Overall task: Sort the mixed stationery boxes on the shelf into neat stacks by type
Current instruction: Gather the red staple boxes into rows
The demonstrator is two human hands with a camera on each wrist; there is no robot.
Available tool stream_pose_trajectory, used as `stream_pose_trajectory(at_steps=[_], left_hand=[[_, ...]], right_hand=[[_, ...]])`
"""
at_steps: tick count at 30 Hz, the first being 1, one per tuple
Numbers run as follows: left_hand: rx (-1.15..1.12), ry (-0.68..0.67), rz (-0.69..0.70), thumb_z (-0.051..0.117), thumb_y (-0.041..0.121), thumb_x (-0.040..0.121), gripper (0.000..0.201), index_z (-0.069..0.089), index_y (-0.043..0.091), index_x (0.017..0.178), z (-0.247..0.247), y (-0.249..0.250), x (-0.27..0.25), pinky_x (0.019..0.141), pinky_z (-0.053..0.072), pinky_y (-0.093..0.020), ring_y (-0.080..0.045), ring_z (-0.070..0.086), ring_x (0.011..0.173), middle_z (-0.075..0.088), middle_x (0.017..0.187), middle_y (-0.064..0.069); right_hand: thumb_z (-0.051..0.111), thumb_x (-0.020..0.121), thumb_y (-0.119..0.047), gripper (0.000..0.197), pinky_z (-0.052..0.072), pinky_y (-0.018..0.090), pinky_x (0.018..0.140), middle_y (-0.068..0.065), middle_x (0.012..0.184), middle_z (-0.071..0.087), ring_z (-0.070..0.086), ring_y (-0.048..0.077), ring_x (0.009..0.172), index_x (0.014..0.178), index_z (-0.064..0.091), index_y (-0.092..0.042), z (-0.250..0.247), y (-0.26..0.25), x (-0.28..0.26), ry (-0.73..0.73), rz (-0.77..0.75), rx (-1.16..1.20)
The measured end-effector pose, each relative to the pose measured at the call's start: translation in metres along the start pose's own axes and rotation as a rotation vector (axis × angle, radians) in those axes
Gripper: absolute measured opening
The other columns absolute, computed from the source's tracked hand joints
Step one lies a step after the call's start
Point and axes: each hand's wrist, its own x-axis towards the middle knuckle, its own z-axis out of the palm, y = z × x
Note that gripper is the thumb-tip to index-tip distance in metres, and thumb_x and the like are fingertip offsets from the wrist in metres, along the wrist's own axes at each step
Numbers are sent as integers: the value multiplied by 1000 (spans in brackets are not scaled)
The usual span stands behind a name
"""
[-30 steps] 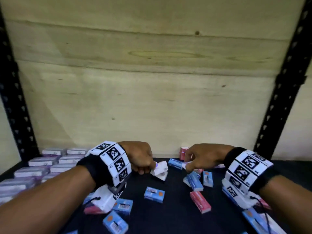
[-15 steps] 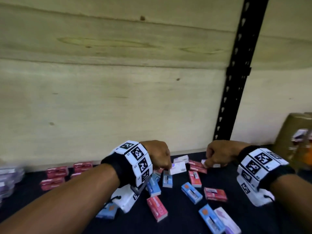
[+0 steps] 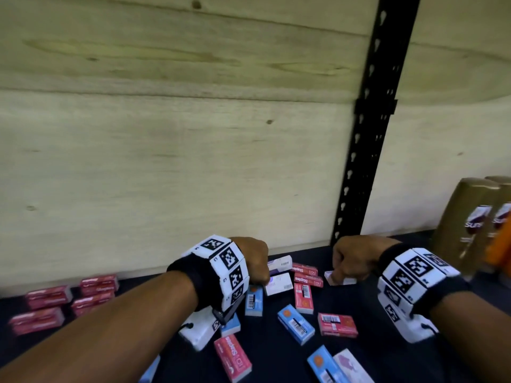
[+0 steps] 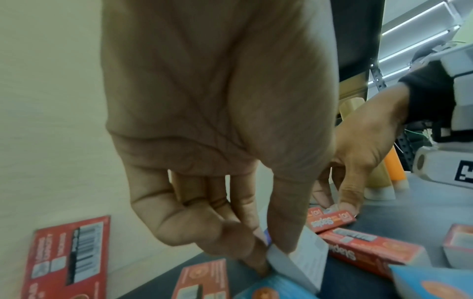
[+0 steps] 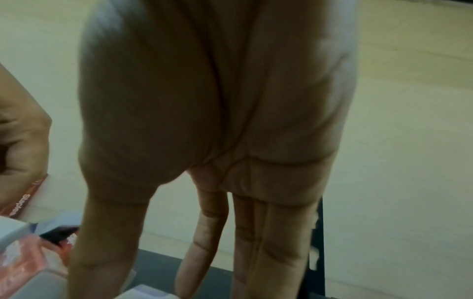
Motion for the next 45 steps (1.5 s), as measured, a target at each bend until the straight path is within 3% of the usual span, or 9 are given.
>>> stream_pose_trajectory(at_steps=[4, 9, 13, 22, 29, 33, 38, 42, 45], left_hand=[[59, 21, -10, 64, 27, 88, 9, 56, 24, 89, -2, 3, 0, 52, 41, -16, -10, 54, 73, 59, 89, 3], [87, 85, -12, 65, 28, 87, 6, 62, 23, 84, -6, 13, 2, 44, 36, -14, -10, 53, 63, 60, 83, 4], [65, 58, 27, 66, 38, 86, 28, 69, 19, 106, -7, 20, 2, 72, 49, -28, -22, 64, 95, 67, 106, 0], [13, 114, 147, 67, 37, 86, 23, 69, 27, 107, -9, 30, 5, 69, 44, -27, -21, 62, 96, 65, 107, 2], [27, 53, 245, 68, 46, 85, 43, 62, 28, 124, -8, 41, 16, 71, 43, -28, -16, 56, 88, 59, 93, 7], [43, -2, 238, 68, 49, 84, 51, 59, 28, 130, -5, 40, 23, 75, 45, -28, -19, 60, 101, 65, 114, 3], [13, -41, 263, 68, 43, 86, 39, 66, 25, 121, -6, 40, 29, 78, 49, -29, -14, 56, 87, 68, 108, 4], [28, -14, 300, 57, 38, 95, 30, 67, 21, 118, -5, 40, 30, 78, 51, -33, -16, 58, 86, 68, 107, 1], [47, 38, 314, 51, 35, 98, 28, 67, 22, 117, -8, 38, 27, 75, 48, -32, -20, 57, 87, 66, 108, -1]], right_hand=[[65, 90, -44, 37, 46, 26, 76, 0, 98, 66, 60, 18, 91, 106, 68, -10, -5, -4, 1, -46, -39, -15], [72, 87, -32, 34, 47, 26, 96, -12, 107, 64, 59, 10, 102, 118, 63, -27, -12, -9, 6, -13, -144, 185], [72, 88, -33, 42, 46, 30, 103, -9, 121, 66, 61, 11, 110, 127, 61, -25, -12, -18, 14, -54, -200, 200], [74, 85, -27, 31, 49, 24, 81, -7, 106, 71, 62, 11, 93, 115, 70, -22, -10, -13, 23, 6, -153, 132], [77, 80, -22, 31, 52, 26, 86, -7, 107, 71, 63, 11, 97, 111, 73, -24, -8, 10, 23, 47, -50, 58], [78, 81, -20, 28, 54, 25, 84, -6, 106, 71, 64, 11, 92, 107, 71, -25, -5, 18, 24, 38, -44, 121], [80, 78, -14, 34, 58, 23, 67, -8, 95, 64, 61, 7, 74, 106, 64, -24, -4, 22, 29, 50, -52, 205], [78, 79, -9, 31, 62, 31, 72, -2, 97, 67, 71, 18, 86, 99, 63, -26, -2, 23, 31, 47, -48, 291], [73, 84, -16, 19, 61, 25, 69, 0, 92, 72, 70, 14, 77, 99, 67, -25, -4, 22, 32, 45, -55, 314]])
